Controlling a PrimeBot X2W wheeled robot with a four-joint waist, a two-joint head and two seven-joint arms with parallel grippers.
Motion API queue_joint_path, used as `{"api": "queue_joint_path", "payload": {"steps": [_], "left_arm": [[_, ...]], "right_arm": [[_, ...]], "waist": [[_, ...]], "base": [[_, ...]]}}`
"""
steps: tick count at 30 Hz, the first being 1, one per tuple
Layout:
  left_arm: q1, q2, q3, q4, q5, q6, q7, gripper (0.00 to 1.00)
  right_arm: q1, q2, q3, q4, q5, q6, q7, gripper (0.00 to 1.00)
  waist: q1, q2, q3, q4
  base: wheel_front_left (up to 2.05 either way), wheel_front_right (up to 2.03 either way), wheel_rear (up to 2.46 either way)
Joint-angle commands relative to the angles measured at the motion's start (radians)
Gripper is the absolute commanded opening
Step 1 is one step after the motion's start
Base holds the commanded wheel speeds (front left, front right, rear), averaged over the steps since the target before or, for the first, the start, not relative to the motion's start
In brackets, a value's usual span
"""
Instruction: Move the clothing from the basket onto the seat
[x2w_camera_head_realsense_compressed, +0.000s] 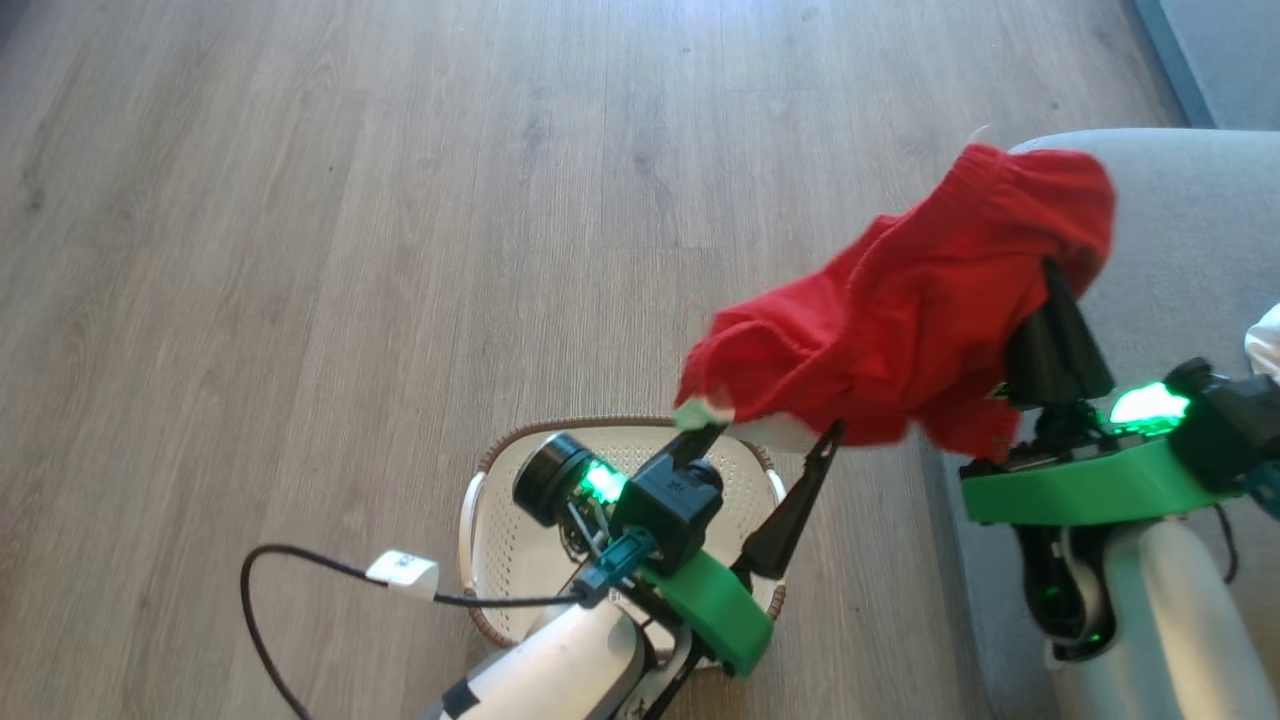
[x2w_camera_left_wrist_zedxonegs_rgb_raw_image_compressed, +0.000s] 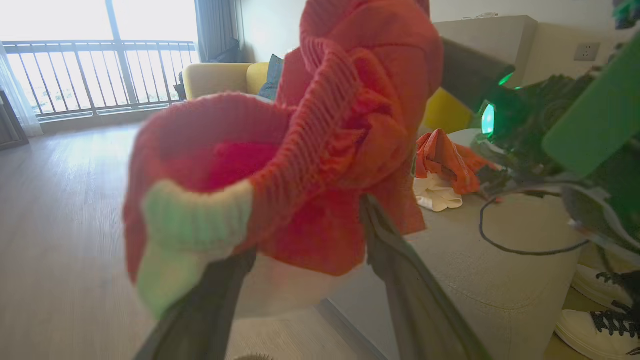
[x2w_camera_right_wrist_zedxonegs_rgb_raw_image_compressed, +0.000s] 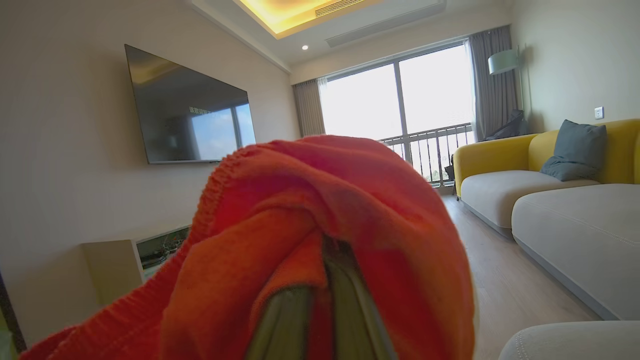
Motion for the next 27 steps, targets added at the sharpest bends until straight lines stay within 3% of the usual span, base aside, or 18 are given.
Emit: {"api": "queue_joint_path", "payload": {"steps": [1,15,27], "left_arm": [[-0.024,0.002,0.047,-0.016,0.015,-0.005,-0.01,1.0],[0.032,0.002,0.093,0.077,0.113,-0.055,-0.01,1.0],[0.136,0.002,0.172,0.074,0.204,-0.142,-0.01,1.0]], "right_arm": [[-0.038,0.011,0.009,-0.043,-0.013,0.007,-0.002,0.0],[-0.05,0.011,-0.076,-0.065,-0.056,0.007,-0.002,0.0],[-0.041,0.011,-0.139,-0.092,-0.08,0.007,-0.002,0.0]], "waist": [[0.0,-0.0001,0.0,-0.003],[0.0,-0.0001,-0.003,-0.029],[0.0,-0.0001,-0.013,-0.059]], "base": [[0.0,0.0,0.0],[0.0,0.0,0.0],[0.0,0.0,0.0]]}}
